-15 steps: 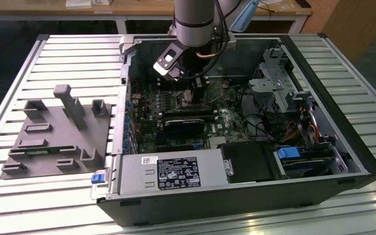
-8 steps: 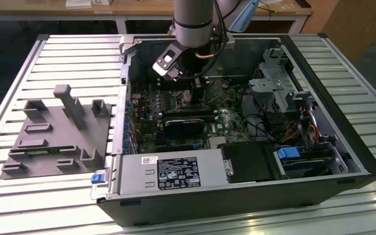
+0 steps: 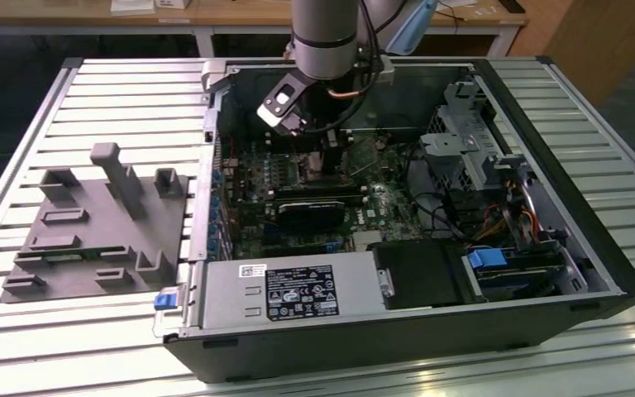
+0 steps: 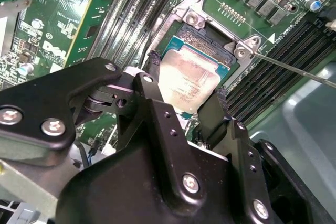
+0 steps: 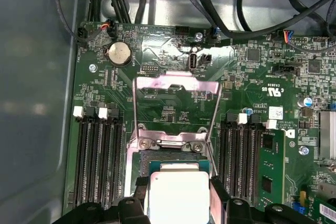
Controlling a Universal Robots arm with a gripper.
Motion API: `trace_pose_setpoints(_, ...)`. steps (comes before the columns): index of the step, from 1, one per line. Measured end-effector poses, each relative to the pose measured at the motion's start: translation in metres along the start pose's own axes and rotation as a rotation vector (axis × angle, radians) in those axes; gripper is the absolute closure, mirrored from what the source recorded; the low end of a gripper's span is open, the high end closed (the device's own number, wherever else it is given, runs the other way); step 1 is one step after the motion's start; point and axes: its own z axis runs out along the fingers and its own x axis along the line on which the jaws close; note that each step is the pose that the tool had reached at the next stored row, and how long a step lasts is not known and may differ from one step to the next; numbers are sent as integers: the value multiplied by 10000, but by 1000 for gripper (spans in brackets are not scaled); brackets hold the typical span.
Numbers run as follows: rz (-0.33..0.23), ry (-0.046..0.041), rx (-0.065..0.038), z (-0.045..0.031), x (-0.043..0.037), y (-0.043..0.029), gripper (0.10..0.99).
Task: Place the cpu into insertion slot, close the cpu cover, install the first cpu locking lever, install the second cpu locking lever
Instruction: 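Place the cpu into insertion slot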
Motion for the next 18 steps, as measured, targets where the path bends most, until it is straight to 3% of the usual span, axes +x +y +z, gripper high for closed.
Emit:
trace_pose_setpoints(7, 147, -233, 9, 39, 18, -10, 545)
trace_pose_setpoints(18, 156, -260, 9, 129, 83, -15, 545)
